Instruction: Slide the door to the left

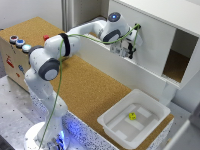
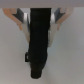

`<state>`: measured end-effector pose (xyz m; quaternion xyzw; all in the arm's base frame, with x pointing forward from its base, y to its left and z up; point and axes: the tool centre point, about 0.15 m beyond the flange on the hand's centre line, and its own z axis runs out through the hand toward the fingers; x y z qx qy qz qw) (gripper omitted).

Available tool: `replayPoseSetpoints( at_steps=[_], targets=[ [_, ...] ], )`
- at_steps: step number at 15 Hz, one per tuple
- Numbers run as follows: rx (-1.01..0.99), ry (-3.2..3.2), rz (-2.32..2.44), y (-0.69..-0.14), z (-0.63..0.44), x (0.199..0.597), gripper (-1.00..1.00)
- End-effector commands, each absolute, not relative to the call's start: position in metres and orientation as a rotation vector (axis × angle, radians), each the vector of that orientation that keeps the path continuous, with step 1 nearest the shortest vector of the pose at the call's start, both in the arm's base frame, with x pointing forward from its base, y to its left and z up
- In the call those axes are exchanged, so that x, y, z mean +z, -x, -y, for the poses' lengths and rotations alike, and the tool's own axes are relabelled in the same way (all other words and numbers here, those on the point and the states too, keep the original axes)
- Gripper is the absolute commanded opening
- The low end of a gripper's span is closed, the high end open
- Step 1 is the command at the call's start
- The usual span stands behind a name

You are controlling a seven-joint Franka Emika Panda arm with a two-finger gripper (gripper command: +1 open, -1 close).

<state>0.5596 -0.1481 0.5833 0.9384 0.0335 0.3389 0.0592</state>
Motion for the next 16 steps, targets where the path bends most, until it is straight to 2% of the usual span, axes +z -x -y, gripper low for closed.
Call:
replayPoseSetpoints(
  at_steps=[1, 7, 16],
  targets=[
    [1.139, -2.662, -0.078, -0.562, 0.090, 0.513, -1.00],
    [1.065, -2.616, -0.050, -0.582, 0.045, 0.498, -1.00],
    [1.025, -2.596, 0.206, -0.592, -0.026, 0.527, -1.00]
  ],
)
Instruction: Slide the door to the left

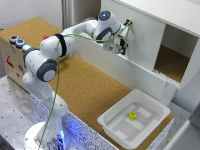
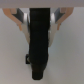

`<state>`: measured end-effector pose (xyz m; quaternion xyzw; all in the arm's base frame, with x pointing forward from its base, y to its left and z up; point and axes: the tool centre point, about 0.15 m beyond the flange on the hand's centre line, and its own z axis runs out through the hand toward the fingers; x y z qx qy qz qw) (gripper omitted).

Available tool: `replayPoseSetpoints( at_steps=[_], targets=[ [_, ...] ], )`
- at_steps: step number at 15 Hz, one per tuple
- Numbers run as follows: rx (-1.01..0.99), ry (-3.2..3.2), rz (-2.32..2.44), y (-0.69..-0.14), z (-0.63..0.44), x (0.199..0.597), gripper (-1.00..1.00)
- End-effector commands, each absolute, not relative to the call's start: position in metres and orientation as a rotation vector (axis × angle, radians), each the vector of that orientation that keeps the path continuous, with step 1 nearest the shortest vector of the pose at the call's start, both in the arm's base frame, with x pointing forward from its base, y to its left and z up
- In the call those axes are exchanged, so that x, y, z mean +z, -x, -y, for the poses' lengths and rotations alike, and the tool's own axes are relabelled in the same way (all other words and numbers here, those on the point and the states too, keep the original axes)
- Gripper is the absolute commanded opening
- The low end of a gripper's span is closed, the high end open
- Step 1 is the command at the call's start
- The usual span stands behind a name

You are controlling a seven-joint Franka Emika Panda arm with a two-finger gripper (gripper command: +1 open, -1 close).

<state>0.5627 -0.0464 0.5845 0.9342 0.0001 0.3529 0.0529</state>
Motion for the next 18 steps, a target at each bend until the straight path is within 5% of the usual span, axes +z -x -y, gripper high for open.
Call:
replayPoseSetpoints(
  at_steps=[1, 18],
  targets=[
    [1.027, -2.585, 0.194, -0.592, -0.033, 0.529, -1.00],
    [1.246, -2.665, -0.098, -0.564, -0.204, 0.563, -1.00]
  ],
)
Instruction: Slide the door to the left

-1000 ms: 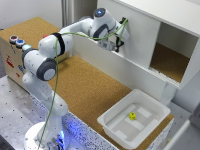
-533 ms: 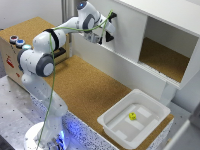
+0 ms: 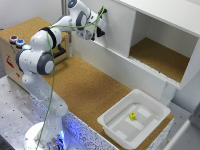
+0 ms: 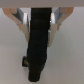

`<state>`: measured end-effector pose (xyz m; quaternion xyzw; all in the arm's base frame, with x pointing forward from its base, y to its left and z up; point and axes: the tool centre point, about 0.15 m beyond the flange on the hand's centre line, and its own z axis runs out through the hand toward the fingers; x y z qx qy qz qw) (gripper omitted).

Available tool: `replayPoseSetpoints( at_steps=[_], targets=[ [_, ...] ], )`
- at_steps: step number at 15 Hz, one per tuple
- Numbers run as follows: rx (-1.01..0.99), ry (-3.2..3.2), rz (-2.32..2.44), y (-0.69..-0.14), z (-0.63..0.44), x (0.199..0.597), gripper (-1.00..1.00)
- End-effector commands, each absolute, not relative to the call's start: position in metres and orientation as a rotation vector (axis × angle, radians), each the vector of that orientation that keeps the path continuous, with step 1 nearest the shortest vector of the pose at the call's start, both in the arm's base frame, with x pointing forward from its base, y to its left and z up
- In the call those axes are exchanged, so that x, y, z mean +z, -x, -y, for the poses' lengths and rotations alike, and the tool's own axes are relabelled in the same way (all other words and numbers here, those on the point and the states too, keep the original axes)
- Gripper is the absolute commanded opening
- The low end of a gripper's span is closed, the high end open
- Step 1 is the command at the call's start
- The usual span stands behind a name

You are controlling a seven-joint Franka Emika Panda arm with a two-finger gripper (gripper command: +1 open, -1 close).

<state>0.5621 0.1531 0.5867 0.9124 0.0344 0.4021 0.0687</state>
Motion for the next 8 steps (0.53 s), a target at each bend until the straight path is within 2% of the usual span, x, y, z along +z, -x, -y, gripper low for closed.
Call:
replayPoseSetpoints(
  at_steps=[1, 3, 4, 8],
  targets=[
    [1.263, -2.668, -0.110, -0.561, -0.213, 0.566, -1.00],
    [1.281, -2.669, -0.113, -0.556, -0.219, 0.572, -1.00],
    [1.310, -2.658, -0.085, -0.551, -0.218, 0.581, 1.00],
    [1.318, -2.660, -0.001, -0.519, -0.193, 0.597, 1.00]
  ],
)
